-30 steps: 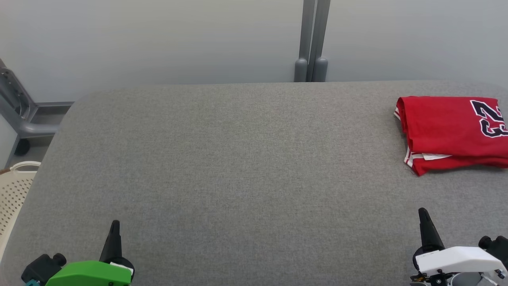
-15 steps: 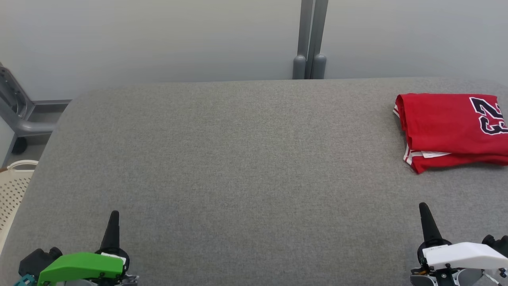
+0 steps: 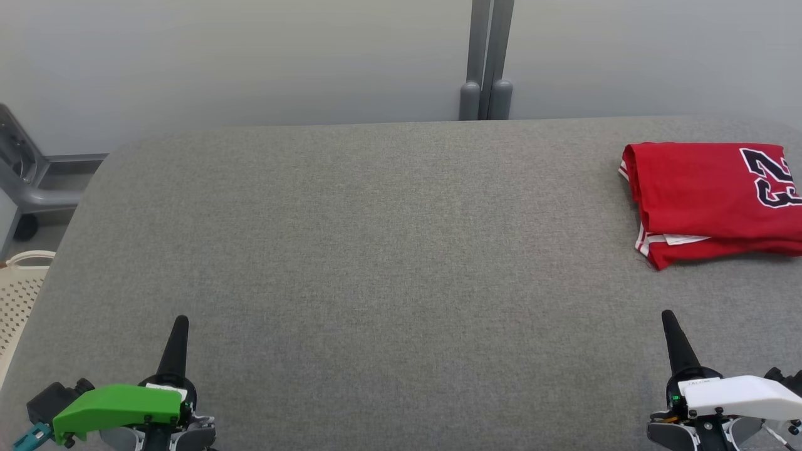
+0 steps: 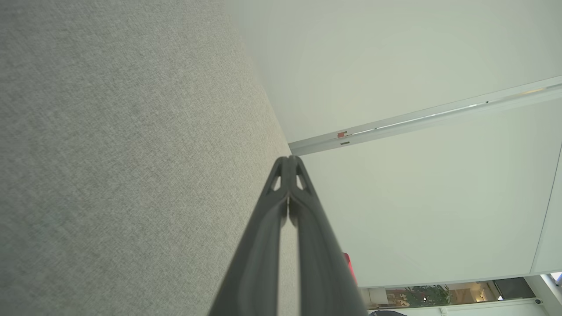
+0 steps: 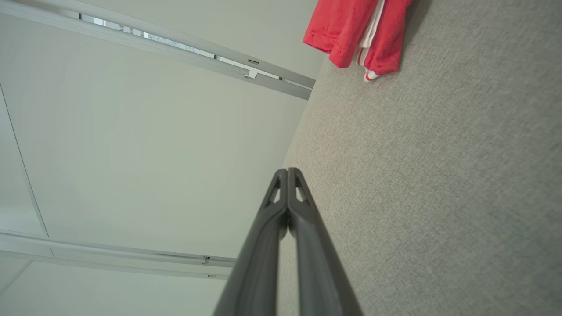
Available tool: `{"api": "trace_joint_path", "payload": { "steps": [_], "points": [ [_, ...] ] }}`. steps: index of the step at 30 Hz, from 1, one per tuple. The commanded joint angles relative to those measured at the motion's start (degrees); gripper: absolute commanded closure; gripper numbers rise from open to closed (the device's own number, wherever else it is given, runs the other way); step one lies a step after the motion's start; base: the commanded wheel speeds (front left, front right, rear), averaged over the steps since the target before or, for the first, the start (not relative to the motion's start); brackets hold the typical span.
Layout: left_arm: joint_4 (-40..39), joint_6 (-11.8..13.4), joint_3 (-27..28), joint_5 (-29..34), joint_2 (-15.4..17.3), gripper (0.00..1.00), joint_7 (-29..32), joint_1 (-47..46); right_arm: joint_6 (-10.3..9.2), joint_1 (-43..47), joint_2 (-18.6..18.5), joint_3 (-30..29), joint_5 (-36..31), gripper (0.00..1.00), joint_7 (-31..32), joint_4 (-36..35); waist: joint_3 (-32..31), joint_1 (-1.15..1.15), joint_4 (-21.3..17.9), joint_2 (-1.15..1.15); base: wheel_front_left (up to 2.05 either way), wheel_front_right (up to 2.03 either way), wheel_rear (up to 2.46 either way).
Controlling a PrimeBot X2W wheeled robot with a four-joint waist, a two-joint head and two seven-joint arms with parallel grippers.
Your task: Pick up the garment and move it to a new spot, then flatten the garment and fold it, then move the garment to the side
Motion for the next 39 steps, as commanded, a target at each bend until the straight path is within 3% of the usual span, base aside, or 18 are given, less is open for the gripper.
{"api": "trace_joint_path", "payload": {
  "steps": [1,39],
  "points": [
    [-0.4,-0.4,0.3,-1.3,0.1,1.0,0.2,-1.5,0.02,-0.8,-0.3,-0.1,1.0,1.0,0.2,-0.7,0.0,0.0,0.0,0.0,0.0,0.0,0.0],
    [-0.5,-0.5,1.6,-17.4,0.0,1.0,5.6,-5.1,0.02,-1.2,-0.5,-0.3,18.7,1.0,3.5,-3.4,1.5,0.0,-0.8,0.0,0.0,0.0,0.0]
  ]
}}
